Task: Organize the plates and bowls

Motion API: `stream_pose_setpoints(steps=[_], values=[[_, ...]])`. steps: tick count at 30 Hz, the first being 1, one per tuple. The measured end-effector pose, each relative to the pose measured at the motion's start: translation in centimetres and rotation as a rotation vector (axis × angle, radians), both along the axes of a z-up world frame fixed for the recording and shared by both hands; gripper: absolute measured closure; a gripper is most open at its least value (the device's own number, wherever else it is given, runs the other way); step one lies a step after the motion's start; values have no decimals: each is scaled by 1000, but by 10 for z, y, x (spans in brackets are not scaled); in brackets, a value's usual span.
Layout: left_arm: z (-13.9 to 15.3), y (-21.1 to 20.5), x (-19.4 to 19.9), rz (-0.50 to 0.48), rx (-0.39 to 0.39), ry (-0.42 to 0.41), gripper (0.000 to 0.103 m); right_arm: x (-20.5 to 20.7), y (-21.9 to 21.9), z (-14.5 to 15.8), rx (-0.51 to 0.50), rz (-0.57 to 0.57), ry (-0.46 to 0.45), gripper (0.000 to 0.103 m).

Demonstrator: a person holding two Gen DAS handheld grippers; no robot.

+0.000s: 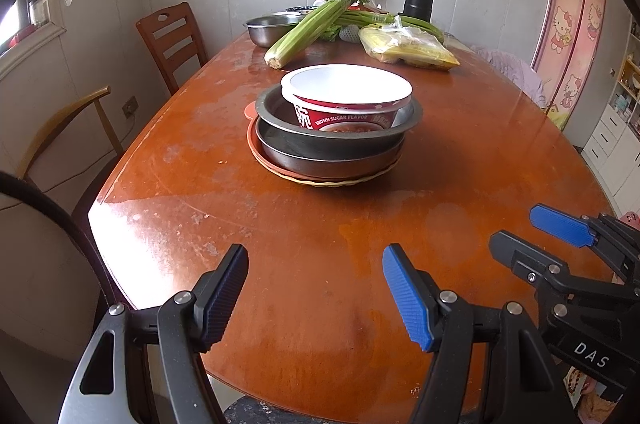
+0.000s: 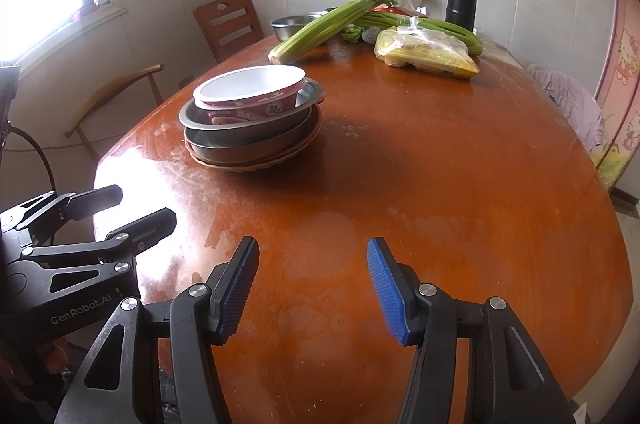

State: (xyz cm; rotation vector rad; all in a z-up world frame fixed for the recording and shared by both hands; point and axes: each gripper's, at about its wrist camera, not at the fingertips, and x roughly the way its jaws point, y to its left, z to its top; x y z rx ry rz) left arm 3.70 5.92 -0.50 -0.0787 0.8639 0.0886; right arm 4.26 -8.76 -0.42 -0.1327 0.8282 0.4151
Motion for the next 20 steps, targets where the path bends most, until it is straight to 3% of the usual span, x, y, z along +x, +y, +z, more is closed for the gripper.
stream_pose_setpoints(steps=[20], values=[[-6, 24, 21, 44, 6, 4, 34, 11, 2, -4, 0, -4, 21, 45]])
